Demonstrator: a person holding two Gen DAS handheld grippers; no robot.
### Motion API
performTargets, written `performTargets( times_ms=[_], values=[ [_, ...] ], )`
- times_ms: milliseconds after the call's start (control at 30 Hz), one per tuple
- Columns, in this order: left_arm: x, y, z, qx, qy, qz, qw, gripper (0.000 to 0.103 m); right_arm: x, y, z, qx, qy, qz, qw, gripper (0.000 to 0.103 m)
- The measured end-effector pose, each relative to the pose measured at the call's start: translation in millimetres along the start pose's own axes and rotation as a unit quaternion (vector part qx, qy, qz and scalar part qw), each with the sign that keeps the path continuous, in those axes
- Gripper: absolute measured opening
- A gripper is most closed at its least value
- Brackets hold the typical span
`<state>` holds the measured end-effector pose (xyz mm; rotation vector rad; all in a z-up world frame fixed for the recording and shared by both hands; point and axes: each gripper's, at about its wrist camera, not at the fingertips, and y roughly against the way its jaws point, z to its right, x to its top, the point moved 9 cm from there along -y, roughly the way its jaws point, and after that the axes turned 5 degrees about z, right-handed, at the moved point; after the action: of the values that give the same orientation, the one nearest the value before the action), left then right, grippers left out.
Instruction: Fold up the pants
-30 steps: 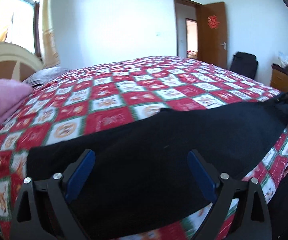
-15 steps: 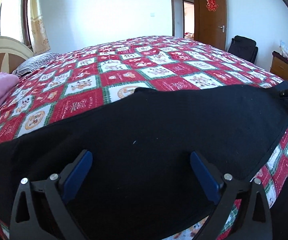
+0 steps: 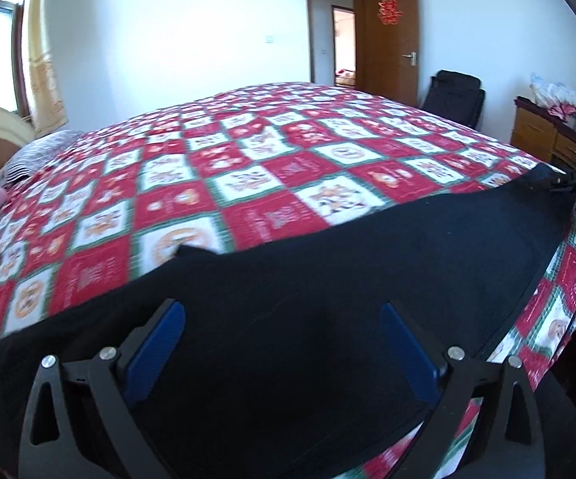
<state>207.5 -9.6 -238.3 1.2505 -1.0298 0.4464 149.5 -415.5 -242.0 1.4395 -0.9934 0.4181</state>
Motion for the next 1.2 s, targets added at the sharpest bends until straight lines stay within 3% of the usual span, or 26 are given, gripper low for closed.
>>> performTargets(
  times_ms=[133, 200, 300, 367, 567, 667, 767, 967, 1000, 1067, 1200],
  values=[
    [-7.1, -17.1, 12.6, -0.004, -0.007, -0.020, 0.9998, 0.101, 12.3, 23.7, 50.8, -0.027, -0.032, 0.025, 0.999, 0.044],
    [-12.9, -23.3, 14.0, 0.002, -0.008, -0.030, 0.9995, 0.101, 18.5, 30.6, 67.7, -0.017, -0.049, 0.033, 0.998, 0.044],
    [-14.3, -23.2, 12.8, 0.003, 0.000, -0.027, 0.9996, 0.102, 27.8, 39.1, 94.9, -0.051, -0.054, 0.046, 0.996, 0.044],
    [-14.0, -23.7, 13.2, 0.006, -0.001, -0.027, 0.9996, 0.103, 30.8, 39.6, 105.0, -0.038, -0.065, 0.043, 0.996, 0.044],
    [-13.6, -26.1, 12.9, 0.011, 0.004, -0.027, 0.9996, 0.103, 21.6, 24.7, 100.9, 0.013, -0.081, 0.005, 0.997, 0.044],
    [-13.5, -26.4, 12.6, 0.011, 0.006, -0.026, 0.9996, 0.103, 21.5, 20.8, 99.8, 0.018, -0.079, 0.004, 0.997, 0.044],
    [-13.3, -26.6, 12.3, 0.011, 0.007, -0.023, 0.9996, 0.103, 21.3, 14.9, 87.0, 0.051, -0.073, -0.005, 0.996, 0.044],
    [-13.6, -25.8, 11.9, 0.009, 0.010, -0.015, 0.9998, 0.103, 20.3, -5.1, 81.9, 0.037, -0.065, -0.033, 0.997, 0.042],
    [-13.7, -25.6, 11.8, 0.008, 0.010, -0.014, 0.9998, 0.103, 20.1, -5.6, 82.0, 0.033, -0.065, -0.034, 0.997, 0.039],
    [-13.4, -25.0, 11.7, 0.007, 0.011, -0.014, 0.9998, 0.103, 18.5, -3.5, 80.0, 0.030, -0.067, -0.034, 0.997, 0.016],
    [-15.1, -18.6, 11.0, 0.015, 0.014, -0.019, 0.9996, 0.103, 24.8, 18.1, 66.6, 0.032, -0.074, -0.003, 0.997, 0.012]
  ],
)
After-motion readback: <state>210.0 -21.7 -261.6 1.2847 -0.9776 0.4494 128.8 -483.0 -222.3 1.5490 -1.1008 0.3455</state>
